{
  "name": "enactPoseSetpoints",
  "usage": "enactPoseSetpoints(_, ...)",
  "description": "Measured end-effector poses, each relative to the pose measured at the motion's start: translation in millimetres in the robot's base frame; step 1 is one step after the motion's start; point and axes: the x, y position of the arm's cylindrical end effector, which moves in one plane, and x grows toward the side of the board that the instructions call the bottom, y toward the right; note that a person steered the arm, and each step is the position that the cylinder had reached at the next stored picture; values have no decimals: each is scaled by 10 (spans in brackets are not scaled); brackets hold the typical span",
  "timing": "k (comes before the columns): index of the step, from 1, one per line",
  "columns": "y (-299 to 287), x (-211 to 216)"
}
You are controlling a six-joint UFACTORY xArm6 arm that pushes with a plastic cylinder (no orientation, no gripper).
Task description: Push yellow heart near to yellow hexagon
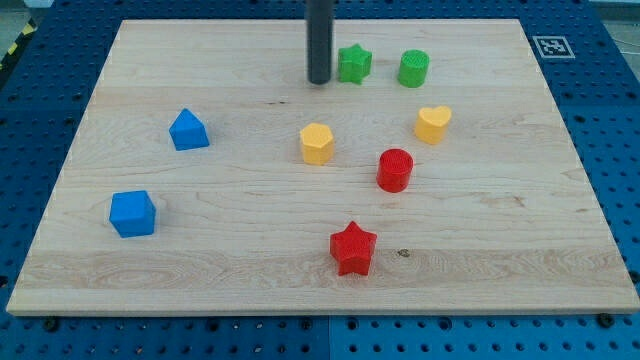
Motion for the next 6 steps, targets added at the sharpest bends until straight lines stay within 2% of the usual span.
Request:
enactPoseSetpoints(1, -262, -25)
enactPoseSetpoints(3, 472, -25)
enactPoseSetpoints(6, 732, -25)
